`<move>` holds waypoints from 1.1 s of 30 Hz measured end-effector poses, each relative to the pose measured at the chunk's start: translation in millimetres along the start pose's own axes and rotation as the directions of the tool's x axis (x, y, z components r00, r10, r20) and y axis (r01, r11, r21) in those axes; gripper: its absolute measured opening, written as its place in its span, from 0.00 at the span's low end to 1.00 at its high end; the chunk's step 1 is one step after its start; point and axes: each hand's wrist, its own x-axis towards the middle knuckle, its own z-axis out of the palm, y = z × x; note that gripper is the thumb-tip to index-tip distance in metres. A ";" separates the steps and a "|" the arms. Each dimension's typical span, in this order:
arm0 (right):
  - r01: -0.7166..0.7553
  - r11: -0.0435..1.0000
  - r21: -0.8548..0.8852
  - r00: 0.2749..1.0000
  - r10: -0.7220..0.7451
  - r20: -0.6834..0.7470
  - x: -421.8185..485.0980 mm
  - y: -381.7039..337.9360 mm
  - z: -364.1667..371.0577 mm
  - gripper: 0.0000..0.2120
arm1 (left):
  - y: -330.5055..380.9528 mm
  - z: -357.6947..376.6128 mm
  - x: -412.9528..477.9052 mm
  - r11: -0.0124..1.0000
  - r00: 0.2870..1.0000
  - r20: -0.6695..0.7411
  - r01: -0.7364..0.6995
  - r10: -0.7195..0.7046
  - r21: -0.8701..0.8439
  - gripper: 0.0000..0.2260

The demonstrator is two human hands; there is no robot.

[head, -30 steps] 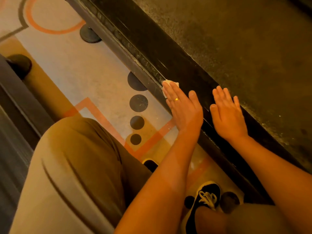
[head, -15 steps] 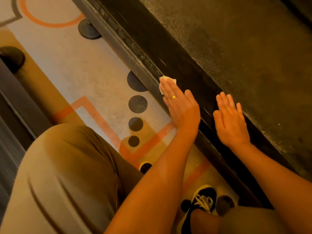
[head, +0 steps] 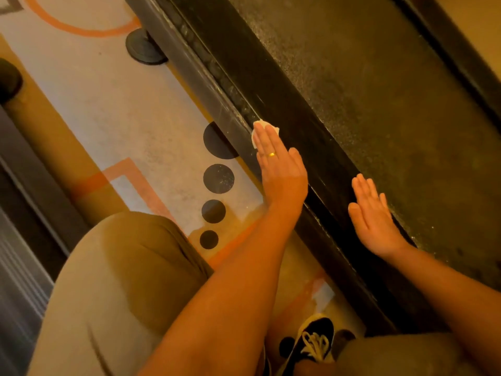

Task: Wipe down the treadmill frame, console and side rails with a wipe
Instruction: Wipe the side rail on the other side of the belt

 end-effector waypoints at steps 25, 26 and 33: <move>0.512 0.849 -0.129 0.858 -0.514 0.023 166.7 -117.1 -35.5 0.28 | -6.4 -19.9 48.2 0.984 0.999 0.025 -0.033 0.038 -0.174 0.30; 0.512 0.850 -0.124 0.858 -0.513 0.020 166.8 -117.8 -35.6 0.28 | -2.8 -18.8 50.0 0.982 1.000 0.017 -0.010 0.013 -0.190 0.30; 0.516 0.850 -0.107 0.855 -0.518 0.009 167.2 -117.4 -37.3 0.28 | -1.5 -17.0 10.7 0.969 0.992 0.117 -0.011 0.041 -0.247 0.30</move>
